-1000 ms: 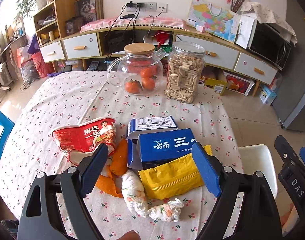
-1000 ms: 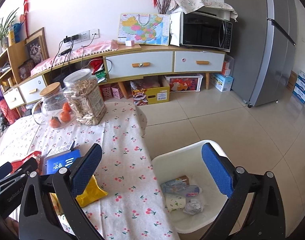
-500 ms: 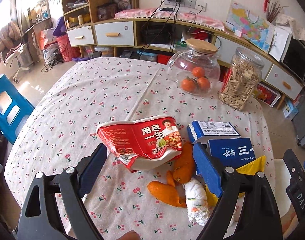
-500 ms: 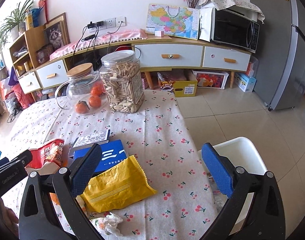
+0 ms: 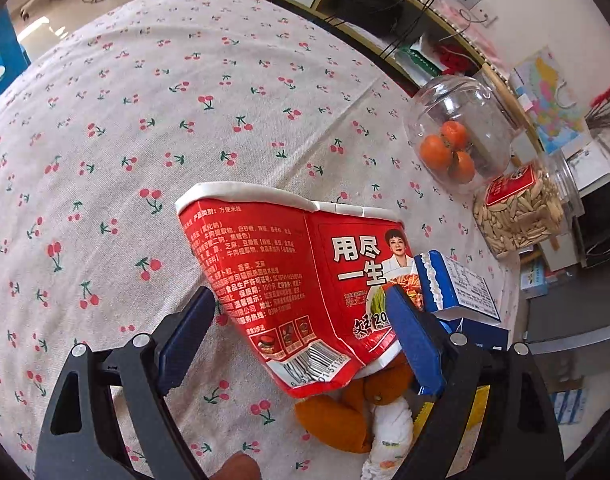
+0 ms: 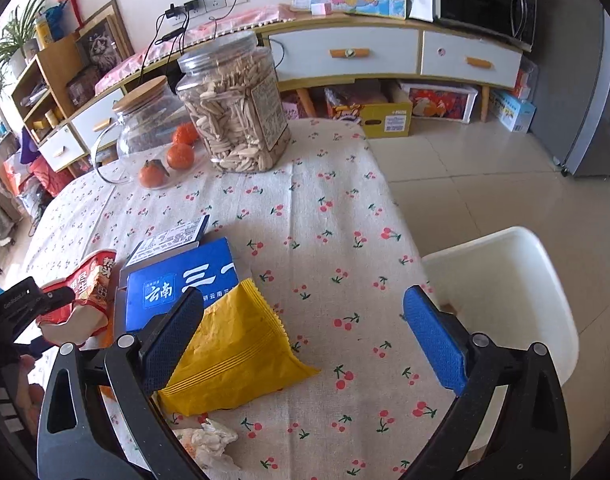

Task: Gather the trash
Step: 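Grasp the red snack wrapper with the left tool while the right tool grasps the yellow packet, then carry the yellow packet to the bin and open the right tool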

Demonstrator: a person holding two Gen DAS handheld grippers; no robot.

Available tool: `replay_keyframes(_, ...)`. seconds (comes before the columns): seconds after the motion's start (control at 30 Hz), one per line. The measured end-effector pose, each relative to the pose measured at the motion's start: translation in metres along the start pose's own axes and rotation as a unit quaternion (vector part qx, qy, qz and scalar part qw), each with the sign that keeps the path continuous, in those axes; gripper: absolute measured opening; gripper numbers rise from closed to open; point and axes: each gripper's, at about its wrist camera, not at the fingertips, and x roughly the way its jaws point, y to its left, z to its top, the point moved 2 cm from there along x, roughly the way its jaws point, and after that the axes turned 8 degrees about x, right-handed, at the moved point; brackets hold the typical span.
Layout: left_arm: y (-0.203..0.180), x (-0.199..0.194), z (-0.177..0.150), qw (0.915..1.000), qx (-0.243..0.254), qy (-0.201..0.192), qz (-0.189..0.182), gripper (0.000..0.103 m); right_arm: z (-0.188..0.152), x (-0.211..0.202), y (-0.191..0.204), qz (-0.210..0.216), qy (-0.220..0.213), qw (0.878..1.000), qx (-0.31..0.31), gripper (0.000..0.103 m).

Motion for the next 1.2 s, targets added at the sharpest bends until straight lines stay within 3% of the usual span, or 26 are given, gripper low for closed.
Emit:
replay_keyframes(0.2,0.004,0.002,-0.001,0.9982,-0.017,0.024,-0.052,0.051,-0.01,0.031,-0.013,0.086,0.085,0.992,0.021,0.096)
replay_keyframes(0.4,-0.015,-0.019,0.0,0.9975,0.04,-0.004,-0.058,0.047,-0.016,0.033,-0.009,0.176,0.111,0.978,0.021,0.094)
replay_keyframes(0.47,-0.024,-0.03,0.0,0.9959,0.059,-0.019,-0.066,0.047,-0.018,0.031,-0.003,0.192,0.117,0.974,0.006,0.079)
replay_keyframes(0.5,-0.029,-0.036,-0.001,0.9949,0.069,-0.027,-0.068,0.047,-0.019,0.03,0.0,0.193,0.122,0.974,-0.003,0.061)
replay_keyframes(0.53,-0.033,-0.041,-0.001,0.9938,0.079,-0.034,-0.071,0.047,-0.022,0.03,0.003,0.19,0.127,0.973,-0.014,0.05)
replay_keyframes(0.63,-0.043,-0.055,-0.003,0.9904,0.106,-0.059,-0.066,0.047,-0.027,0.024,0.008,0.191,0.132,0.972,-0.032,0.032)
replay_keyframes(0.87,-0.047,-0.074,-0.004,0.9862,0.124,-0.091,-0.061,0.047,-0.026,-0.007,0.02,0.215,0.097,0.97,-0.051,0.019)
replay_keyframes(1.2,-0.056,-0.093,-0.008,0.9799,0.144,-0.125,-0.059,0.047,-0.015,-0.054,0.033,0.239,0.019,0.968,-0.074,0.018)
